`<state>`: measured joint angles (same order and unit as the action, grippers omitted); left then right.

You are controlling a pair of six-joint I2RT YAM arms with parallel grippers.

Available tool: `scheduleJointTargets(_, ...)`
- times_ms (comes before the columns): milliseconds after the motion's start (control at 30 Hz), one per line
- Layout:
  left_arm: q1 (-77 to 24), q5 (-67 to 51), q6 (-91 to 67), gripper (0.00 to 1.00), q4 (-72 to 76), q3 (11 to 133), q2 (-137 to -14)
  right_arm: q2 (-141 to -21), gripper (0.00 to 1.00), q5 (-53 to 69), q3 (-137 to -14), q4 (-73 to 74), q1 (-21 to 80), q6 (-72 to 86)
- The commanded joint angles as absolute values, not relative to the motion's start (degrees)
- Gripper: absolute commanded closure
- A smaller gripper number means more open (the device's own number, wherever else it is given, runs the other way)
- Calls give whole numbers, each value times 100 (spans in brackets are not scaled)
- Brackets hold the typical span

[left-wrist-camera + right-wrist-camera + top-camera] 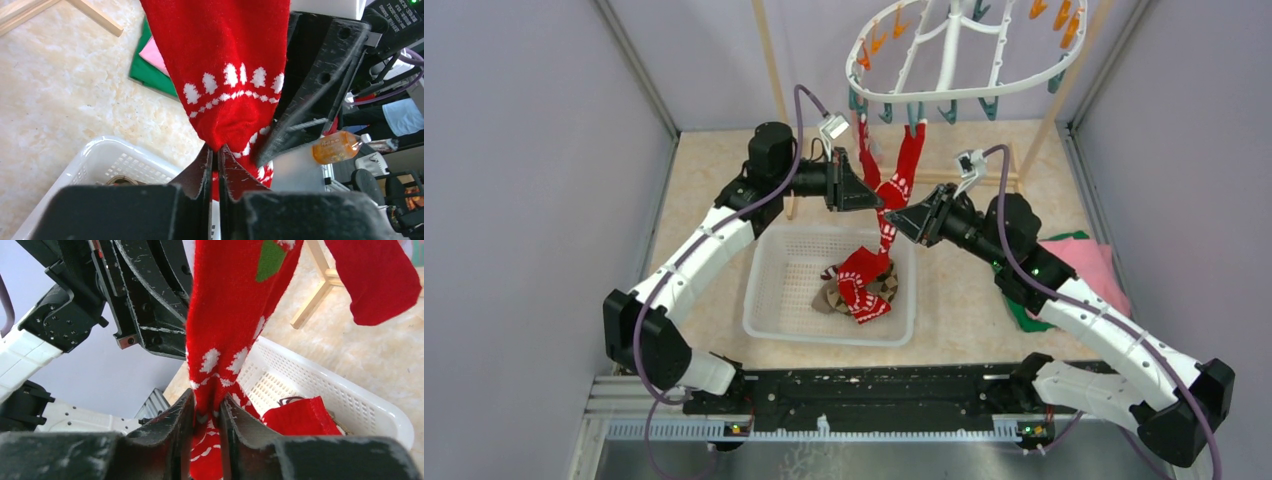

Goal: Remove the socks clipped to the hanger

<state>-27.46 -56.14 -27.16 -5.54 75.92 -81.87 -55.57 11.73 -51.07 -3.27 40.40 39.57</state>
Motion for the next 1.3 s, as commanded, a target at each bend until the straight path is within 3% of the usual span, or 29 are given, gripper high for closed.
scheduleJointTargets(0,-2743,-5660,-2780,96,-132,7793,-8220,-5555,62,1289,-5527,-151,3982,3876)
scheduleJointTargets(67,-2764,-5538,-2728,100,-178,7805,-8214,-5455,32,966,-5648,-15,3980,3702)
scheduleJointTargets(100,-2794,-5466,-2683,100,-235,7826,-8222,-5394,22,644,-5702,167,3975,3608)
scheduleJointTargets(133,-2810,-5415,-2654,100,-282,7838,-8230,-5354,14,460,-5828,299,3981,3482)
scheduleJointTargets(200,-2871,-5311,-2639,100,-325,7853,-8246,-5397,8,-247,-6190,627,3980,3214)
scheduleJointTargets(433,-3065,-5068,-2549,100,-456,7923,-8310,-6141,7,-1478,-7481,1000,3974,2426)
scheduleJointTargets(667,-3126,-5020,-2521,100,-522,8032,-8318,-6821,12,-1611,-8151,771,3972,2064)
scheduleJointTargets(1267,-3173,-5023,-2443,100,-659,8016,-8265,-7281,20,-418,-8255,511,3114,2258)
